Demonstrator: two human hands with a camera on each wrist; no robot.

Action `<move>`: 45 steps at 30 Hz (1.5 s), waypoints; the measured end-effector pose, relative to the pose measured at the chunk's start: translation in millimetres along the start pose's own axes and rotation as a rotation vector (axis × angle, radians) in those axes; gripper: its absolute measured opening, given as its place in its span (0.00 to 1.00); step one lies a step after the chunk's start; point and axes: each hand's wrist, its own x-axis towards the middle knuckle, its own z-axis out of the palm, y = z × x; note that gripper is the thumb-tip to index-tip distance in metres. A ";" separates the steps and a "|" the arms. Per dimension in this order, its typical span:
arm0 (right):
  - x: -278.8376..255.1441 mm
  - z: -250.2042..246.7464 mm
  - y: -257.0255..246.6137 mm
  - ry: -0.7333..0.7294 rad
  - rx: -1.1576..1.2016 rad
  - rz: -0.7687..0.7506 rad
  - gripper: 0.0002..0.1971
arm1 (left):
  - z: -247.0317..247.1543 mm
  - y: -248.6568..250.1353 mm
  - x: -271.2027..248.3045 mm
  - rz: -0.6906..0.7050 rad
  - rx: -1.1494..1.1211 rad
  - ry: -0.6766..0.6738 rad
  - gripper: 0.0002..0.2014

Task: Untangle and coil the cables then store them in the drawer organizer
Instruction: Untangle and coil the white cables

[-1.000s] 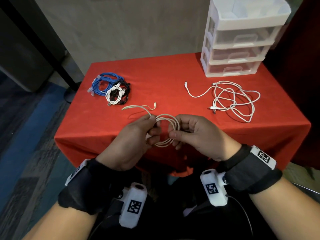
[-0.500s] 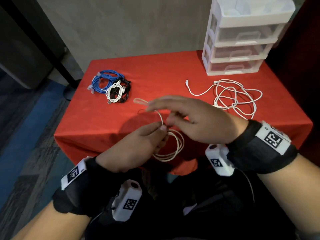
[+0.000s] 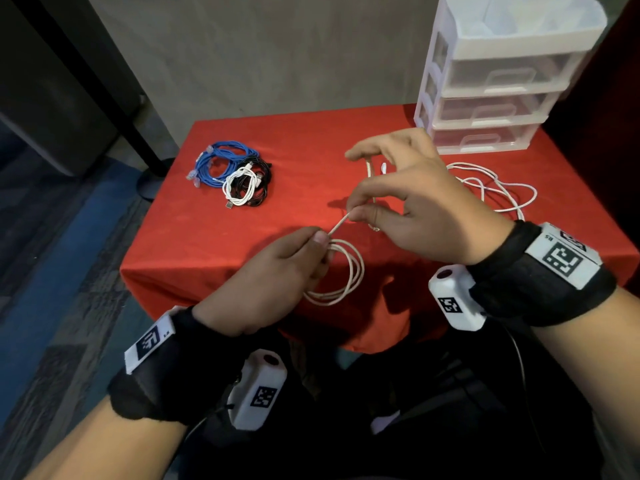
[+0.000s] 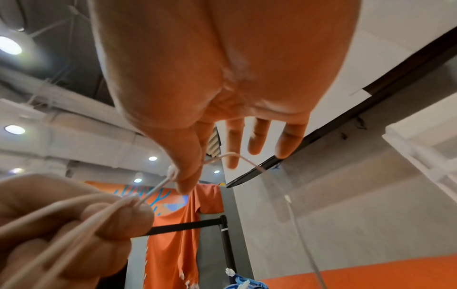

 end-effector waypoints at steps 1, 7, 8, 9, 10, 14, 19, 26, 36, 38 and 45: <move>-1.0 1.8 0.8 0.019 0.019 0.030 0.09 | 1.4 -0.9 1.6 0.010 -0.003 0.021 0.16; -17.8 10.7 -8.3 0.033 0.185 0.176 0.14 | 8.2 -10.0 4.5 0.078 -0.005 0.152 0.17; -22.2 11.8 -14.8 -0.041 0.221 0.211 0.16 | 8.4 -10.5 4.2 0.084 -0.018 0.171 0.17; -27.5 15.2 -20.9 -0.138 0.257 0.244 0.17 | 9.0 -10.8 4.0 0.088 -0.042 0.186 0.16; -32.4 20.5 -26.1 -0.225 0.313 0.261 0.14 | 9.6 -11.4 4.1 0.088 -0.079 0.199 0.16; -43.3 33.6 -27.2 -0.246 0.589 0.354 0.14 | 11.4 -2.6 0.3 0.019 -0.346 0.168 0.16; -46.4 33.3 -17.9 -0.169 0.635 0.354 0.18 | -4.7 2.8 -5.6 0.060 -0.194 -0.103 0.15; -49.3 32.8 -21.1 -0.220 0.642 0.314 0.16 | 0.2 5.1 -6.0 0.133 -0.101 0.021 0.15; -69.7 52.7 5.1 -0.100 0.324 0.480 0.14 | 5.3 -21.2 2.3 -0.132 -0.769 0.311 0.14; -64.6 54.8 -6.8 0.022 0.575 0.568 0.13 | 13.0 -23.4 3.4 -0.213 -0.909 0.273 0.14; -50.8 60.4 -37.6 0.187 0.897 0.551 0.06 | 26.8 -13.5 6.8 -0.415 -1.130 0.197 0.08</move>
